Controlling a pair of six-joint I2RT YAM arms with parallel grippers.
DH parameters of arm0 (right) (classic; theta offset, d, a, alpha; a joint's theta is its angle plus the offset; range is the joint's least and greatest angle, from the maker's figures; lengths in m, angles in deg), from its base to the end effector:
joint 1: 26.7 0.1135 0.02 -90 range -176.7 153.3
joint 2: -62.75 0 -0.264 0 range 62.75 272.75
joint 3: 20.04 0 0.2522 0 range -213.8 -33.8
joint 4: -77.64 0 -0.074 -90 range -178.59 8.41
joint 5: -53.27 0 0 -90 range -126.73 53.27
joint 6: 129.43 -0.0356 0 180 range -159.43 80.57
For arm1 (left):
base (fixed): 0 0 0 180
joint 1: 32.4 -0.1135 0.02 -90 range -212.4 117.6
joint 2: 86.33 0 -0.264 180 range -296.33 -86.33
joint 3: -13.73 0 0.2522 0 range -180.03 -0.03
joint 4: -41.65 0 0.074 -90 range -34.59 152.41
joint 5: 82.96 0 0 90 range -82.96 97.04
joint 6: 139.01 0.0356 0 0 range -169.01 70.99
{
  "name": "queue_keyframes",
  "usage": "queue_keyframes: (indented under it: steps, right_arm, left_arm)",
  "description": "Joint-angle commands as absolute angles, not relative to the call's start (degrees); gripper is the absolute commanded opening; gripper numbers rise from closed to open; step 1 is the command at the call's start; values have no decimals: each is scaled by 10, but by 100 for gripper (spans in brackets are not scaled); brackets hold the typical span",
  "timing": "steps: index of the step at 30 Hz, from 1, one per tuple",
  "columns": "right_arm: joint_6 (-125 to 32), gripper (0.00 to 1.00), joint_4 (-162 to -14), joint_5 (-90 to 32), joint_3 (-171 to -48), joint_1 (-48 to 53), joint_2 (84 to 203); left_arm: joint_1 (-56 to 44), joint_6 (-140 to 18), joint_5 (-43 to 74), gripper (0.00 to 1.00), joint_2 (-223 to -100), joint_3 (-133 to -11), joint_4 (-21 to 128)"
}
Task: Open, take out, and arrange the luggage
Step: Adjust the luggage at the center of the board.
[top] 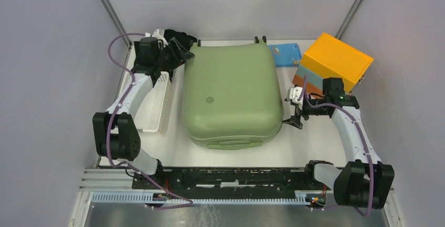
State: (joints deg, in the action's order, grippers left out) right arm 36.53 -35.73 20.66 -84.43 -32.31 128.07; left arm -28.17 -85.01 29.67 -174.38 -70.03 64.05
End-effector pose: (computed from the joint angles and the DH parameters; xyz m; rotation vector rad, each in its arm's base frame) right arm 0.1995 0.0105 0.2632 -1.4228 1.6154 0.6097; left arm 0.3560 -0.0401 0.3105 -0.3235 2.0774 -0.8345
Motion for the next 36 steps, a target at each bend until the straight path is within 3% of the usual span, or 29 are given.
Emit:
queue_keyframes:
  steps: [1,10,15,21,26,36]
  right_arm:
    - [336,97,-403,221,-821,-311,1264]
    - [293,95,-431,203,-793,-311,1238]
    - [282,95,-433,208,-781,-311,1222]
    - [281,93,-433,209,-773,-311,1215]
    - [280,89,-430,215,-777,-301,1219]
    - [240,78,-463,206,-784,-199,1217]
  left_arm:
    - [-212,-865,375,69,-1816,-753,644]
    - [-198,-873,378,68,-1936,-895,644]
    - [-203,-831,303,70,-1929,-966,697]
    - [-231,-788,213,75,-1825,-948,727]
    - [-235,-772,195,74,-1707,-854,725]
    - [-234,-795,143,50,-1458,-711,795]
